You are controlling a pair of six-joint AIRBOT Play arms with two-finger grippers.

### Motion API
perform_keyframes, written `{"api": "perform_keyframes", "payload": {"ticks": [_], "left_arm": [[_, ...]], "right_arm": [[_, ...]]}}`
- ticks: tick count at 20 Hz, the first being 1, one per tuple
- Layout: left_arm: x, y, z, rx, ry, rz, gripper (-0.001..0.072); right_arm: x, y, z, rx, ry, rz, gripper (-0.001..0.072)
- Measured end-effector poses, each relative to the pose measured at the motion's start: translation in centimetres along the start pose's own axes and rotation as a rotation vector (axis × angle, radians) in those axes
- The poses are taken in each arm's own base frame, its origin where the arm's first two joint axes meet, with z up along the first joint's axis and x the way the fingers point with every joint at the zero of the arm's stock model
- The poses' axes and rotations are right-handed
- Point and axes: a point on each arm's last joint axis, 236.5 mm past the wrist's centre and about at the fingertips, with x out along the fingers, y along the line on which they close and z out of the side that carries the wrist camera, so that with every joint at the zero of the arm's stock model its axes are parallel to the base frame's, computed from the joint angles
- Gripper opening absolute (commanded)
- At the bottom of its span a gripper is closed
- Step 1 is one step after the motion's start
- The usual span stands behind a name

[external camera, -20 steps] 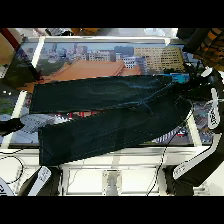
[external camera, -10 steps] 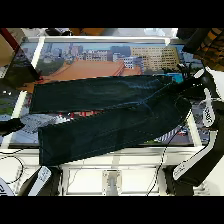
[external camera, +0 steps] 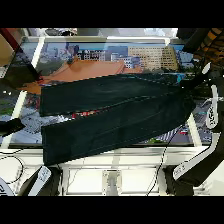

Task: Fold the clothes and pants, and hang the long-sleeved shirts on hangers.

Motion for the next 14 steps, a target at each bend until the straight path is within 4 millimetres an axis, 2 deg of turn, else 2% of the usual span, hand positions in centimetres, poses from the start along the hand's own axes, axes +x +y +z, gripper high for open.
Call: {"api": "perform_keyframes", "payload": {"ticks": [1,4,7,9,10,12,14], "left_arm": [[0.0,-0.1,-0.2,0.0,0.007,-0.004,0.0373],[0.0,-0.1,-0.9,0.004,0.039,-0.005,0.0373],[0.7,0.0,-2.6,0.033,0.112,0.011,0.0379],[1.6,-0.1,-3.8,0.083,0.174,0.028,0.0496],[2.1,-0.3,-4.1,0.109,0.195,0.031,0.0495],[3.2,-0.8,-4.0,0.16,0.214,0.037,0.0495],[4.4,-1.5,-3.6,0.183,0.216,0.026,0.0495]], "right_arm": [[-0.1,-0.4,-0.3,0.012,0.013,-0.01,0.04],[-0.7,-0.6,-0.9,0.032,0.035,-0.008,0.04],[-2.1,-0.8,-0.9,0.029,0.027,-0.006,0.0399],[-3.2,-1.4,-1.2,0.031,0.027,-0.01,0.0397],[-3.8,-1.9,-1.4,0.04,0.027,-0.011,0.0351],[-4.7,-2.4,-2.6,0.063,0.055,0.01,0.0074],[-5.8,-2.1,-4.1,0.084,0.092,0.061,0.0016]]}}
